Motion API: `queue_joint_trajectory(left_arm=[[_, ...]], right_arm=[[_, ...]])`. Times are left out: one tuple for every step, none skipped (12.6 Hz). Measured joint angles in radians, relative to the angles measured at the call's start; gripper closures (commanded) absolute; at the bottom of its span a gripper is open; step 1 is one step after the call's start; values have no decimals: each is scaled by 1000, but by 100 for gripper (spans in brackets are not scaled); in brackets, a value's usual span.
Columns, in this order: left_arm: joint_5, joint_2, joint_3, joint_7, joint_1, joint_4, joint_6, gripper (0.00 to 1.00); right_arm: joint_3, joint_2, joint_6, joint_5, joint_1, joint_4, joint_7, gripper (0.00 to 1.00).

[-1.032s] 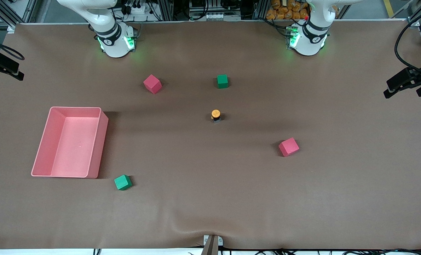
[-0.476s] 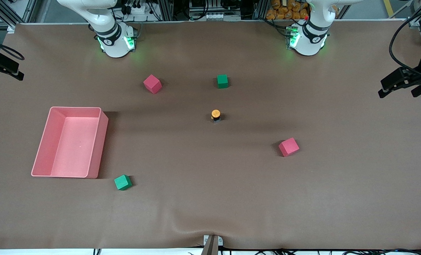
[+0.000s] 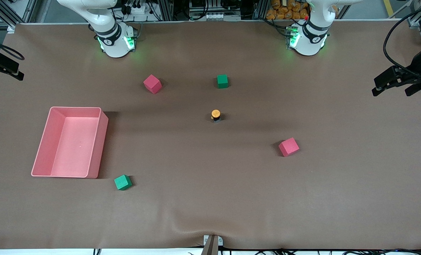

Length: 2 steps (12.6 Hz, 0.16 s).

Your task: Place and upright button with both arms

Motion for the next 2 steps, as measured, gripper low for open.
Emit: queue_joint_trajectory(left_arm=[[1, 0, 0, 8, 0, 0, -4, 0], [1, 0, 0, 12, 0, 0, -6, 0]], right_arm=[[0, 0, 0, 0, 0, 0, 0, 0], [0, 0, 0, 0, 0, 0, 0, 0]])
